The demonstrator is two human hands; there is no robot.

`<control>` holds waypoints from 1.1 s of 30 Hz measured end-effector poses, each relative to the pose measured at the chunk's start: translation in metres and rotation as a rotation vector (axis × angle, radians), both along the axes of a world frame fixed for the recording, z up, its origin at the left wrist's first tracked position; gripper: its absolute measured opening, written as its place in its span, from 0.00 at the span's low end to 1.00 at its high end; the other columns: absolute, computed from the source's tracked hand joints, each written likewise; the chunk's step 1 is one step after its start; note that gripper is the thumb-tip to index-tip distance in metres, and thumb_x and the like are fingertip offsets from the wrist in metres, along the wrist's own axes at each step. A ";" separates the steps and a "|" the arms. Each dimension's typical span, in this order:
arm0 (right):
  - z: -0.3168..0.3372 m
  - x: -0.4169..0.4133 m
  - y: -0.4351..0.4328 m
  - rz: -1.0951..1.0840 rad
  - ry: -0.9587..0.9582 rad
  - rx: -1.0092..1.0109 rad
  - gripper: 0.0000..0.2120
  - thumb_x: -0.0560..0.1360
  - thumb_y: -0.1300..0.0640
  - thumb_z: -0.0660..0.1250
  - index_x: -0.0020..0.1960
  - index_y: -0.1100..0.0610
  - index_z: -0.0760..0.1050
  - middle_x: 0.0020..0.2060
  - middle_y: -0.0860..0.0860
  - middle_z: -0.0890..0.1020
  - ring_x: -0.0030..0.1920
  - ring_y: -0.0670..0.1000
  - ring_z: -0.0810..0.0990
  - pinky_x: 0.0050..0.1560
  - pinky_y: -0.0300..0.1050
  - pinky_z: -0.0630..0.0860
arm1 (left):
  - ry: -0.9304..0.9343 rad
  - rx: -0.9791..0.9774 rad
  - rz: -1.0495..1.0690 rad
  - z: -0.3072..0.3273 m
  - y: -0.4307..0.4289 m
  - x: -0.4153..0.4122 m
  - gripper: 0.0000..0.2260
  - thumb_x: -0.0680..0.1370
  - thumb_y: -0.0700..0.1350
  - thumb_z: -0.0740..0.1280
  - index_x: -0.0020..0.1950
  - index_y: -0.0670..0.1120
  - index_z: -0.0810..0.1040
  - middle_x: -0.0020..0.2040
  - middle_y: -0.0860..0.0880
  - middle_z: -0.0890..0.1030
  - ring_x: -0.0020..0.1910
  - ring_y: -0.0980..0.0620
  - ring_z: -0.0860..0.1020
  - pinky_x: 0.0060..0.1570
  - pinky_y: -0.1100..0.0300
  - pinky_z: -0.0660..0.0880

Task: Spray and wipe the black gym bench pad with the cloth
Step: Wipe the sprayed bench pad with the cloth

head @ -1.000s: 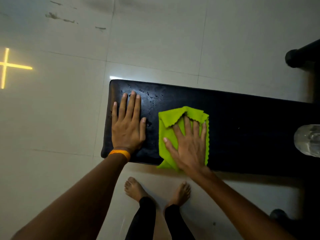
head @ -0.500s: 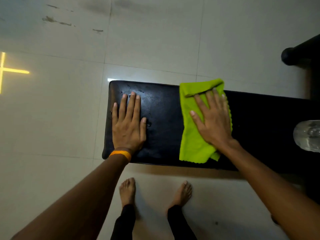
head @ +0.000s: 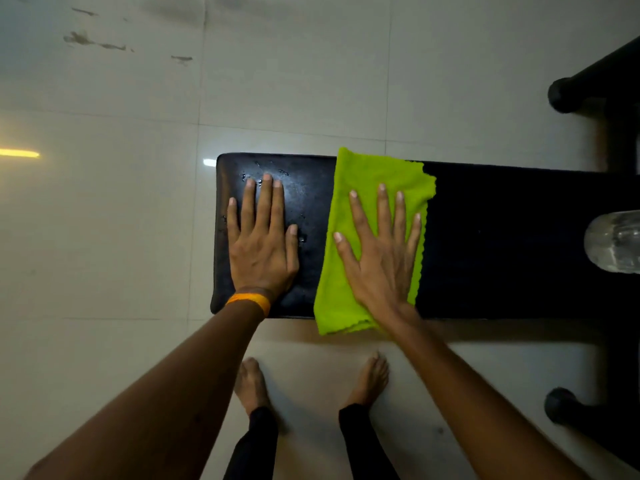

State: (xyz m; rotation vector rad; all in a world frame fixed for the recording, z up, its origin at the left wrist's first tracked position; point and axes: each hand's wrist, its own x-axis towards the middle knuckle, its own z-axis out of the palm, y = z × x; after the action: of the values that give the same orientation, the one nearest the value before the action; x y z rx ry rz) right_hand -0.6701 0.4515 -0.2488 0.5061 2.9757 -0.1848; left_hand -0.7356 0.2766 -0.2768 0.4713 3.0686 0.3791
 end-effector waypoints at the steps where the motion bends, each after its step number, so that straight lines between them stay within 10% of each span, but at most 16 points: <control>1: 0.000 0.006 -0.013 -0.034 -0.005 0.019 0.30 0.82 0.35 0.49 0.82 0.41 0.51 0.83 0.52 0.51 0.82 0.59 0.46 0.79 0.66 0.46 | 0.001 0.005 -0.001 -0.001 0.000 0.001 0.30 0.83 0.53 0.51 0.83 0.42 0.56 0.83 0.43 0.56 0.83 0.43 0.53 0.80 0.40 0.50; 14: 0.006 -0.007 0.009 0.332 -0.018 -0.121 0.29 0.83 0.39 0.49 0.82 0.43 0.52 0.83 0.52 0.51 0.83 0.56 0.47 0.80 0.62 0.48 | -0.052 0.122 -0.028 0.007 -0.005 0.001 0.29 0.82 0.52 0.52 0.82 0.42 0.58 0.83 0.44 0.58 0.83 0.44 0.53 0.80 0.40 0.49; 22: 0.004 -0.002 0.079 -0.023 0.043 -0.116 0.28 0.83 0.48 0.48 0.82 0.53 0.56 0.82 0.55 0.55 0.82 0.57 0.51 0.80 0.62 0.51 | -0.046 0.308 -0.117 0.038 0.085 0.035 0.28 0.82 0.49 0.54 0.81 0.38 0.60 0.82 0.39 0.59 0.82 0.39 0.56 0.80 0.38 0.51; 33: -0.004 -0.005 0.054 0.032 0.030 -0.037 0.31 0.82 0.39 0.50 0.82 0.49 0.54 0.82 0.56 0.53 0.82 0.61 0.50 0.79 0.67 0.48 | -0.081 -0.064 -0.026 0.016 0.030 -0.005 0.33 0.83 0.61 0.50 0.84 0.44 0.52 0.84 0.44 0.51 0.83 0.42 0.48 0.81 0.40 0.46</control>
State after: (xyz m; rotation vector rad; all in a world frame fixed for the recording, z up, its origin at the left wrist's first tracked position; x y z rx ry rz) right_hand -0.6752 0.5057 -0.2529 0.4544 3.0011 -0.2457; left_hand -0.7403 0.3062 -0.2611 0.4805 2.9832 0.2914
